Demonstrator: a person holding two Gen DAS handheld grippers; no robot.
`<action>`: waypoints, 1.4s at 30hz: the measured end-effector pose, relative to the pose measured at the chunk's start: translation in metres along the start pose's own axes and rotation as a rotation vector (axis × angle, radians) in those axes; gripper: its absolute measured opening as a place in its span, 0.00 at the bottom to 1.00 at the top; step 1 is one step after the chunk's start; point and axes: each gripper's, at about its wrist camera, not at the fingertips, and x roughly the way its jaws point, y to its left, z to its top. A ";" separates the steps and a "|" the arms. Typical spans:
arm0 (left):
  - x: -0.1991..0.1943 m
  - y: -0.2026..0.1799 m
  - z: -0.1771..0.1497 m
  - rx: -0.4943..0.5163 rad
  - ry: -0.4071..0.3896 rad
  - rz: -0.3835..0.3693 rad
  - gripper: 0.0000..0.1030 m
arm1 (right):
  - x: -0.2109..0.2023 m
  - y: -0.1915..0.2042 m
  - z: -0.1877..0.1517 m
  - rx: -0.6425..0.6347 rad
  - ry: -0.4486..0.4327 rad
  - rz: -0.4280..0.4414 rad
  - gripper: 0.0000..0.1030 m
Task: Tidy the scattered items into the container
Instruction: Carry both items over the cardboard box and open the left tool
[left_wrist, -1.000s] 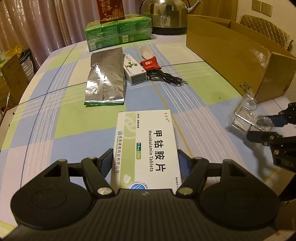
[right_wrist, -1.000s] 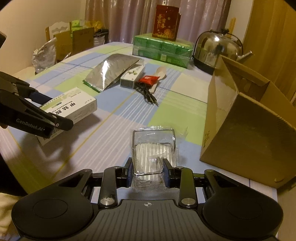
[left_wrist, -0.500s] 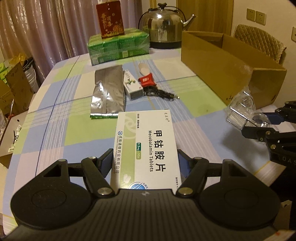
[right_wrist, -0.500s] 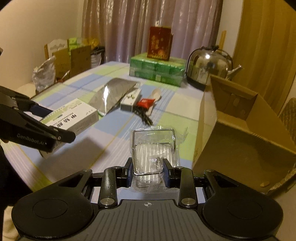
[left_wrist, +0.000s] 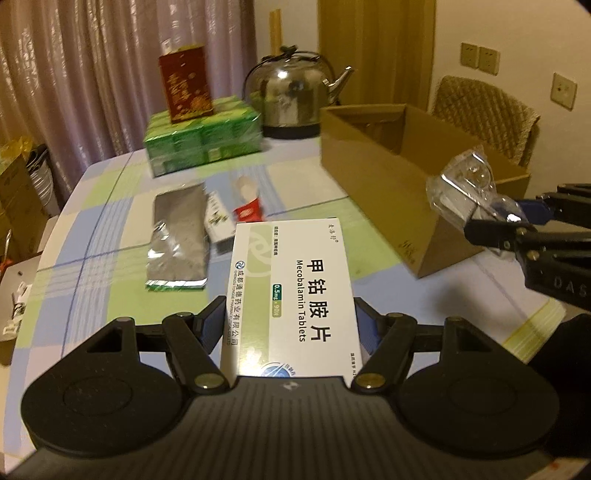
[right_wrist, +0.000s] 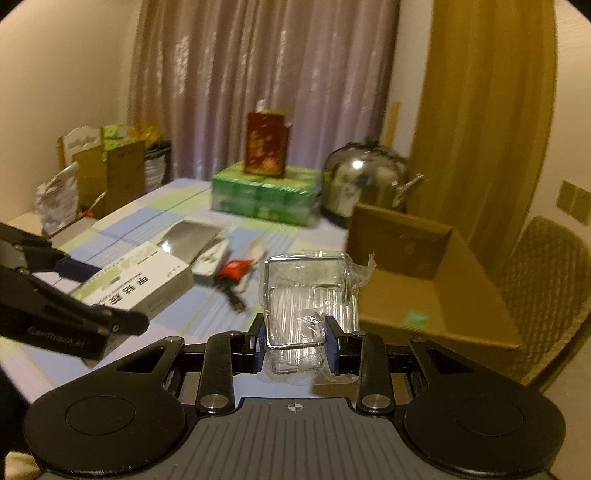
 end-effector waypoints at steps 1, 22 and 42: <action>0.000 -0.004 0.004 0.005 -0.007 -0.010 0.65 | -0.001 -0.006 0.002 0.003 -0.006 -0.012 0.28; 0.066 -0.103 0.137 0.106 -0.124 -0.219 0.65 | 0.049 -0.148 0.037 0.115 0.000 -0.161 0.28; 0.146 -0.140 0.153 0.162 -0.039 -0.262 0.65 | 0.086 -0.178 0.009 0.157 0.055 -0.161 0.28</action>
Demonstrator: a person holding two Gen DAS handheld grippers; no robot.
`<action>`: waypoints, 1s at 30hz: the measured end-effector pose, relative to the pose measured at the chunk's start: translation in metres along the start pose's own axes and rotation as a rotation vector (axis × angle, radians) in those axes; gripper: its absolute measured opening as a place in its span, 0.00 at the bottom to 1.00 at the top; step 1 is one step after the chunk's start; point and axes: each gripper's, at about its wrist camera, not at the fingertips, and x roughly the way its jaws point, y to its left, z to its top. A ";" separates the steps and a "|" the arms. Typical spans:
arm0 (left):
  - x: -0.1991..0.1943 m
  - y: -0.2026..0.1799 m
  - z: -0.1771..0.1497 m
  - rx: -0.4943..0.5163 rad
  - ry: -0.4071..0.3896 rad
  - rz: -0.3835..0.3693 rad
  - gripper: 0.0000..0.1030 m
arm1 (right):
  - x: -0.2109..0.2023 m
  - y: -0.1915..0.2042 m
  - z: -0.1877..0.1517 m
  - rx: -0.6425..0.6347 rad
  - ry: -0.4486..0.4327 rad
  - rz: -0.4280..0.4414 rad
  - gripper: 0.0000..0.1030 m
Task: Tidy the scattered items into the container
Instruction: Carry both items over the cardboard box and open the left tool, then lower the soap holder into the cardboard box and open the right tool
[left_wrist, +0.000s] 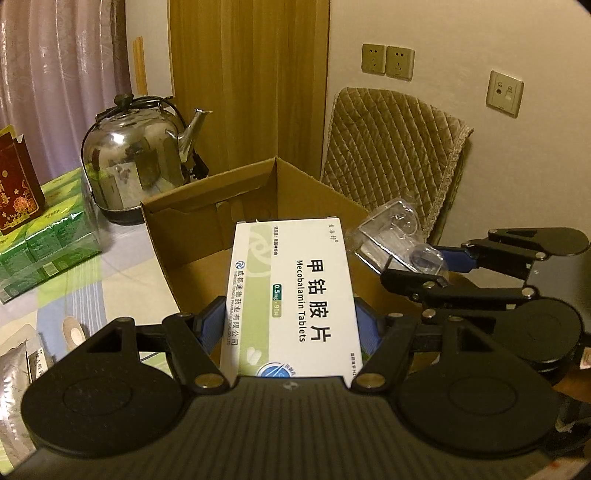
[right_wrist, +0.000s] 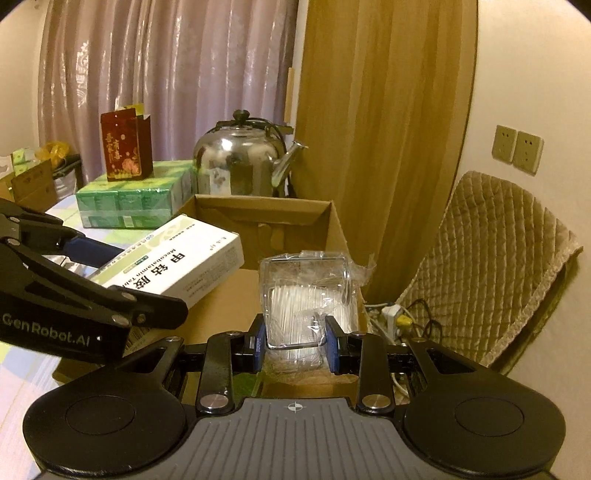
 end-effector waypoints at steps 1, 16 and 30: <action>0.001 0.001 0.000 -0.003 0.003 0.001 0.65 | 0.000 -0.001 -0.001 0.001 0.001 -0.001 0.28; -0.029 0.024 -0.006 -0.045 -0.025 0.071 0.66 | -0.005 0.008 0.001 -0.002 -0.001 0.010 0.28; -0.047 0.040 -0.023 -0.095 -0.035 0.094 0.66 | 0.006 0.023 0.005 -0.027 0.001 0.033 0.28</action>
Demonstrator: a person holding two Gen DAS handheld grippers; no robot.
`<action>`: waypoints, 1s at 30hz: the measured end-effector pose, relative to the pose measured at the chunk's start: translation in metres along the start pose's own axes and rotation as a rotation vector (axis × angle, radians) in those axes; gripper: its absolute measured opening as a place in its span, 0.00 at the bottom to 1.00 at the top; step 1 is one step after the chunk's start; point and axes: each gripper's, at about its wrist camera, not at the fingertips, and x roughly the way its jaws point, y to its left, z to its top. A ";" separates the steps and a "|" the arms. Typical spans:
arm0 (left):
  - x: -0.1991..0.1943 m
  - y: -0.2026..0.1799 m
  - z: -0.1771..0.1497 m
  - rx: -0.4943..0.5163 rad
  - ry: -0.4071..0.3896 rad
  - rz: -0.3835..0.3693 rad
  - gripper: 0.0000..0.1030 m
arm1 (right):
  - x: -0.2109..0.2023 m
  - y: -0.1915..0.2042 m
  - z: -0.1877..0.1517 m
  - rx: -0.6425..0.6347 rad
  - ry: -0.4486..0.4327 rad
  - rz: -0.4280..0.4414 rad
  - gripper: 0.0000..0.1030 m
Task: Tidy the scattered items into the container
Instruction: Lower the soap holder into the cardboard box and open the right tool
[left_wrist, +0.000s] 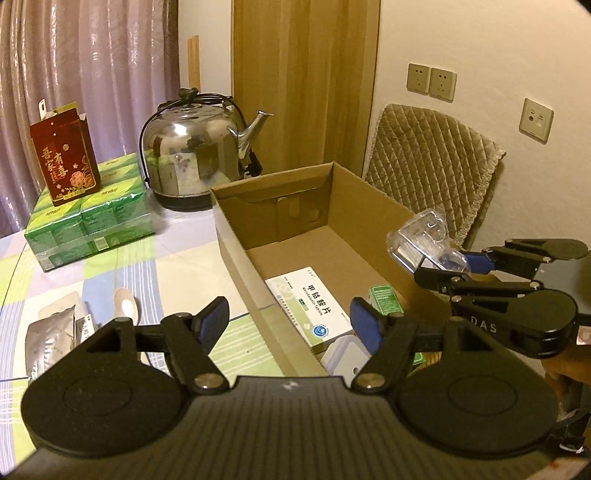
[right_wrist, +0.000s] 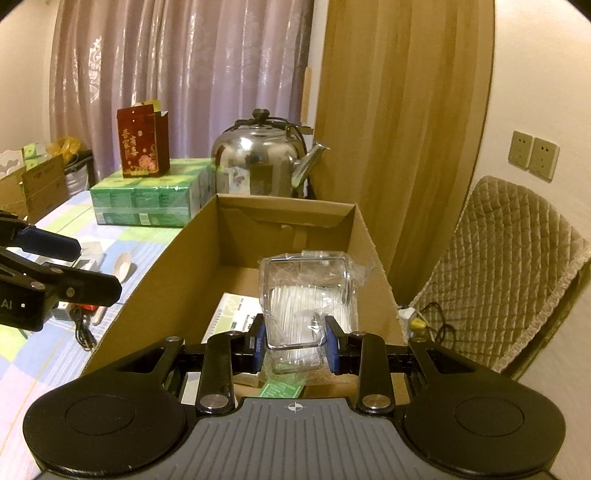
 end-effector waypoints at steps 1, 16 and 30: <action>0.000 0.001 -0.001 -0.002 0.000 0.001 0.66 | 0.001 0.001 0.000 -0.001 -0.001 0.001 0.28; -0.002 0.016 -0.017 -0.037 0.020 0.017 0.68 | 0.002 0.005 -0.003 -0.017 -0.011 0.027 0.46; -0.033 0.033 -0.040 -0.068 0.021 0.056 0.73 | -0.032 0.028 -0.005 -0.009 -0.027 0.043 0.61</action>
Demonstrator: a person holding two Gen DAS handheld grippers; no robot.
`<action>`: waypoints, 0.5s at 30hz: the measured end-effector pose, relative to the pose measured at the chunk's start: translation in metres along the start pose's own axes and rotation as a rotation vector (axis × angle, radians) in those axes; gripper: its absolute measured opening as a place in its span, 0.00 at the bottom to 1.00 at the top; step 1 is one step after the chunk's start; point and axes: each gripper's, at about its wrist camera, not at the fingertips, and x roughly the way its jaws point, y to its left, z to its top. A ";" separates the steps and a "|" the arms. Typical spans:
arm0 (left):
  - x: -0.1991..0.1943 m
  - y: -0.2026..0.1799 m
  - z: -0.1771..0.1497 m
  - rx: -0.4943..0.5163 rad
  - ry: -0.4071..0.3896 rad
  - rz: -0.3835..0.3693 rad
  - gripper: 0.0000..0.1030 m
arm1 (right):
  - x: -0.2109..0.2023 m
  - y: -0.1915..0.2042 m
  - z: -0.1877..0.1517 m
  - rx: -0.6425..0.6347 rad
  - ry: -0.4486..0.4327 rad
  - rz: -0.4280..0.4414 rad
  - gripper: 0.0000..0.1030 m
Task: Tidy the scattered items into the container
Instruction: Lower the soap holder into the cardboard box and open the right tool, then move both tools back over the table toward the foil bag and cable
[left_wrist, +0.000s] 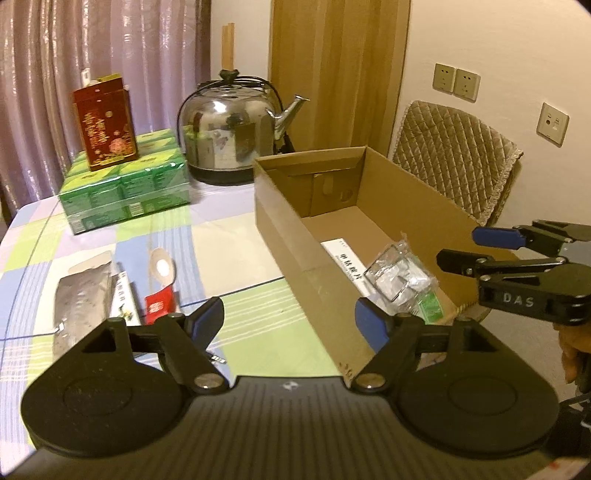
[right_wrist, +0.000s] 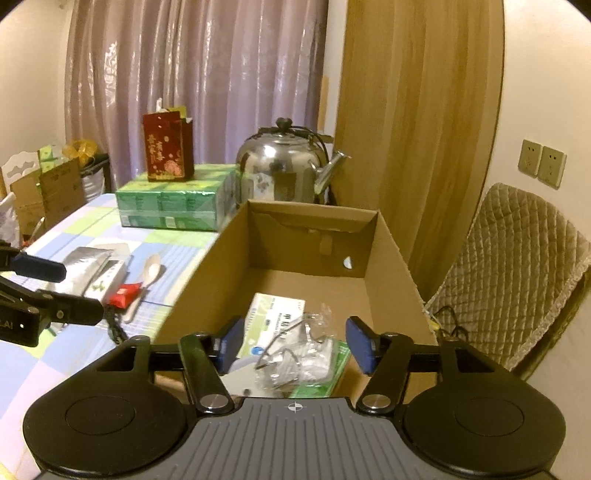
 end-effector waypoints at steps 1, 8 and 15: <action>-0.003 0.003 -0.003 -0.006 0.002 0.006 0.73 | -0.004 0.004 0.000 0.000 -0.006 0.004 0.64; -0.033 0.033 -0.031 -0.055 0.016 0.072 0.76 | -0.031 0.039 0.000 -0.022 -0.038 0.050 0.78; -0.068 0.070 -0.064 -0.090 0.035 0.168 0.83 | -0.046 0.080 -0.005 -0.056 -0.027 0.115 0.81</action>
